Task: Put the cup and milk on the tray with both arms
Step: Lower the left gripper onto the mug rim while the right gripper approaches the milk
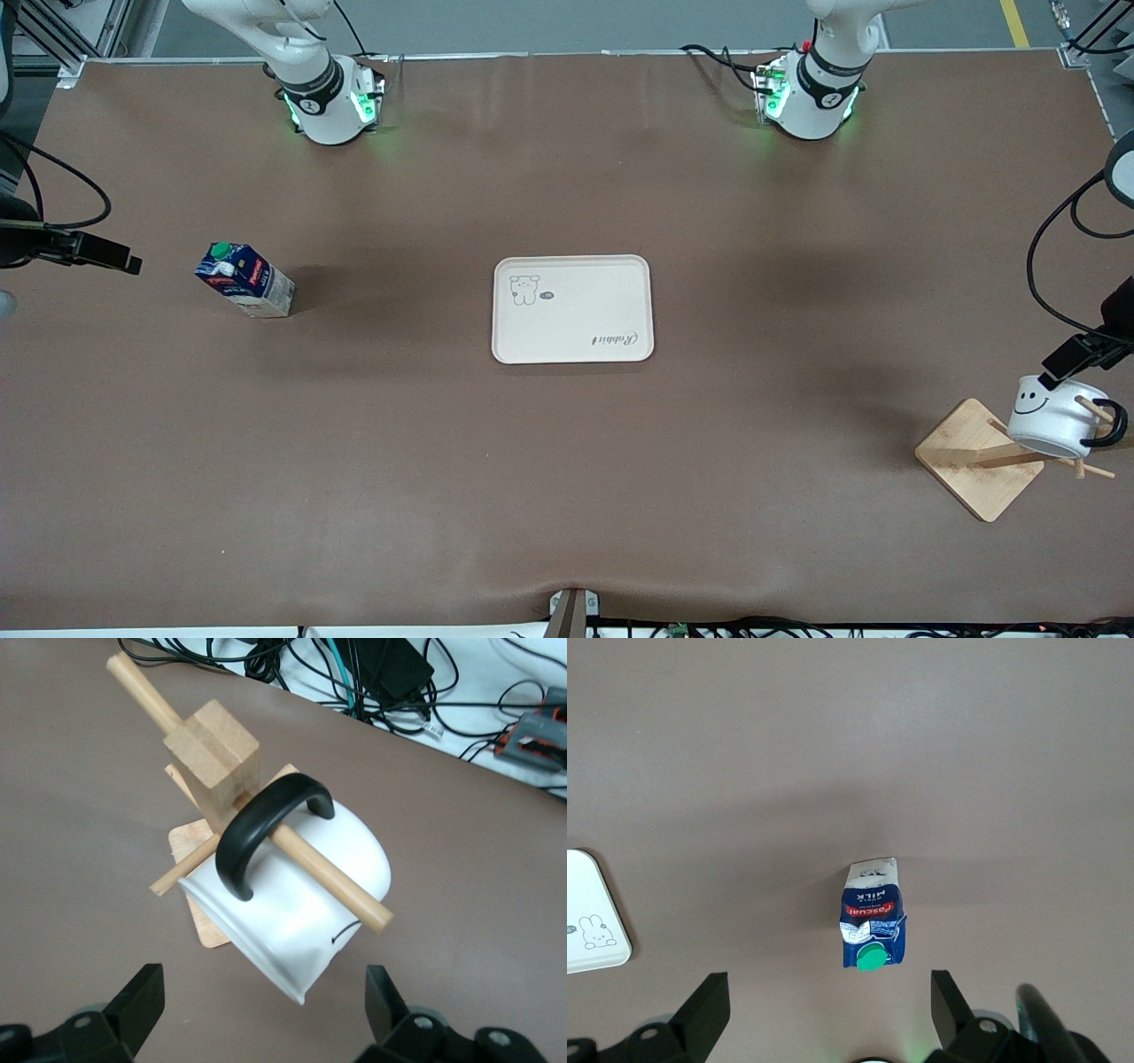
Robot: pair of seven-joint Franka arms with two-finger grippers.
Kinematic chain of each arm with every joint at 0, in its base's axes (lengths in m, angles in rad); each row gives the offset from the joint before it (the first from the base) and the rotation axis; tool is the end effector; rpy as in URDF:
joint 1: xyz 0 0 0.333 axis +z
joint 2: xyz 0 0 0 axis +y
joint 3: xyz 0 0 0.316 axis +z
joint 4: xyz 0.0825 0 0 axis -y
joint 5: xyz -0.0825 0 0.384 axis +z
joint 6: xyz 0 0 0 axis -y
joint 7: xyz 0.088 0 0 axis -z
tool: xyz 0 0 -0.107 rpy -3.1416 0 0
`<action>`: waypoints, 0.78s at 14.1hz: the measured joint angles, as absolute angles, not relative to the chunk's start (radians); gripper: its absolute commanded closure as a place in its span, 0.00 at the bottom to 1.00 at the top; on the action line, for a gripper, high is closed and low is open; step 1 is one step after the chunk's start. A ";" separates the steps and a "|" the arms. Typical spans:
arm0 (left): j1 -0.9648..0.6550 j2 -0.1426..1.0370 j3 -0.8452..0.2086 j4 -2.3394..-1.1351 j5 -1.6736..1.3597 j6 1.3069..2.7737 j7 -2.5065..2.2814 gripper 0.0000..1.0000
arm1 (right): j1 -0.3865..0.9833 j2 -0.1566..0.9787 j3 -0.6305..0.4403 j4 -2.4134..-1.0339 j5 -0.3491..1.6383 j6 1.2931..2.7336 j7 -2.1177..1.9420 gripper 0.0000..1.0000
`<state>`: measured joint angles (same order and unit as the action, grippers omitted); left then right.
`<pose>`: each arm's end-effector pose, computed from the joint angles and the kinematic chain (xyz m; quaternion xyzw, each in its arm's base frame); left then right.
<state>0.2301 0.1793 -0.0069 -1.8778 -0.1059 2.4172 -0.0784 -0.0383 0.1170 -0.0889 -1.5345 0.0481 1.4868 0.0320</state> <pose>0.6199 0.1404 0.4536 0.9663 0.1801 0.1814 0.0292 0.5738 -0.0650 0.5688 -0.9933 0.0793 0.0810 0.0227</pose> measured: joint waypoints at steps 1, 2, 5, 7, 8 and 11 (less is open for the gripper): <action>0.231 0.184 -0.007 -1.882 -0.132 2.441 -0.078 0.00 | -0.038 0.117 -0.089 -1.535 0.048 1.487 0.032 0.00; 0.232 0.188 -0.007 -1.886 -0.151 2.461 -0.078 0.00 | -0.038 0.117 -0.089 -1.535 0.048 1.487 0.032 0.00; 0.231 0.199 -0.011 -1.889 -0.163 2.488 -0.079 0.00 | -0.038 0.117 -0.089 -1.535 0.048 1.487 0.032 0.00; 0.230 0.209 -0.014 -1.890 -0.164 2.504 -0.079 0.00 | -0.038 0.117 -0.089 -1.535 0.048 1.487 0.032 0.00; 0.228 0.214 -0.018 -1.890 -0.164 2.510 -0.079 0.00 | -0.038 0.117 -0.089 -1.535 0.048 1.487 0.032 0.00; 0.226 0.222 -0.032 -1.891 -0.164 2.512 -0.079 0.00 | -0.038 0.117 -0.089 -1.534 0.048 1.487 0.032 0.00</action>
